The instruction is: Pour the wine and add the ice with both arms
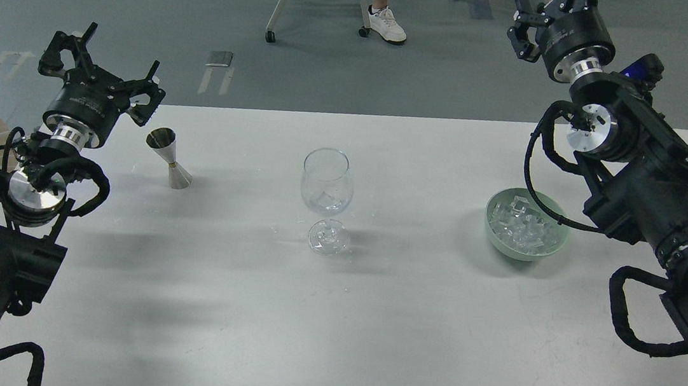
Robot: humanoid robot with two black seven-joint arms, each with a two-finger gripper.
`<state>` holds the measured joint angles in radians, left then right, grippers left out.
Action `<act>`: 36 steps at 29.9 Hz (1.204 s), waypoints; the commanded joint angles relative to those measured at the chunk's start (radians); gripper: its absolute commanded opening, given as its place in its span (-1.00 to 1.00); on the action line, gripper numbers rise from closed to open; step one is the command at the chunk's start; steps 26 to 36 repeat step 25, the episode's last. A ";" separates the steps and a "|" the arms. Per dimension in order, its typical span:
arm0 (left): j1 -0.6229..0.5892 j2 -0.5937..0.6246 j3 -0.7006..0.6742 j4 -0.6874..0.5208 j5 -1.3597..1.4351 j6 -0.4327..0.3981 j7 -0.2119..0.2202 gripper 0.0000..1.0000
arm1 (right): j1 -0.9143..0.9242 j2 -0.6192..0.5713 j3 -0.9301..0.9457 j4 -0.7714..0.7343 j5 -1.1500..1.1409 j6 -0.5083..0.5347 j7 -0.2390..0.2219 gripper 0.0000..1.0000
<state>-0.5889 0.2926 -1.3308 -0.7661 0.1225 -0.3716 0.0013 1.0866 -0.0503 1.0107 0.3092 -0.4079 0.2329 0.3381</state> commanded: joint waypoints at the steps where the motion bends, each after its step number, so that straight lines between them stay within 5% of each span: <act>1: -0.046 -0.001 0.053 0.028 -0.001 0.016 -0.006 0.95 | 0.004 -0.006 0.002 -0.016 0.000 -0.001 0.009 1.00; 25: -0.259 0.000 0.266 0.036 0.155 0.120 -0.010 0.95 | -0.008 -0.016 0.014 0.073 0.004 -0.011 0.021 1.00; 36: -0.259 0.000 0.266 0.036 0.155 0.120 -0.010 0.95 | -0.008 -0.016 0.014 0.073 0.004 -0.011 0.021 1.00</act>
